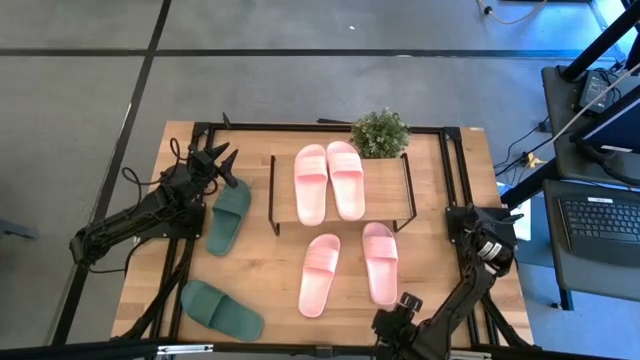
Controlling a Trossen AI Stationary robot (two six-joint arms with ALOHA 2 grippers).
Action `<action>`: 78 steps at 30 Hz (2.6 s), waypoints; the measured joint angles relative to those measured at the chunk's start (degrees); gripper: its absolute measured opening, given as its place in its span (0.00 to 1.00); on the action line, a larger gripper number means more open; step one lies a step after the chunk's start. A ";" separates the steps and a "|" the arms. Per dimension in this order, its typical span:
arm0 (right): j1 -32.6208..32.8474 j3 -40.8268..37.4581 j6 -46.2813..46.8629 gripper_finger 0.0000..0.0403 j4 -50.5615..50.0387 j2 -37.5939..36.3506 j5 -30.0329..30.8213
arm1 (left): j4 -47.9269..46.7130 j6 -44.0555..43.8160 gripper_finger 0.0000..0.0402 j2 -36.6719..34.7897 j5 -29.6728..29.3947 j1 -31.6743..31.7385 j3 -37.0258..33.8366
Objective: Pick and place slides into the shelf
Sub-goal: Put the pink slide under the shelf
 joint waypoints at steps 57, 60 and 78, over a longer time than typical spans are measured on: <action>-18.12 -14.25 -0.83 0.48 -14.22 -0.04 16.82 | 0.00 0.09 0.40 -0.02 0.00 -0.02 0.00; -19.61 -14.25 -1.80 0.48 -14.22 -0.04 16.88 | 0.00 0.09 0.40 0.00 -0.02 0.00 -0.02; -16.10 -2.23 -3.77 0.48 -23.23 -0.04 12.55 | -0.02 0.04 0.40 -0.01 0.00 -0.01 -0.01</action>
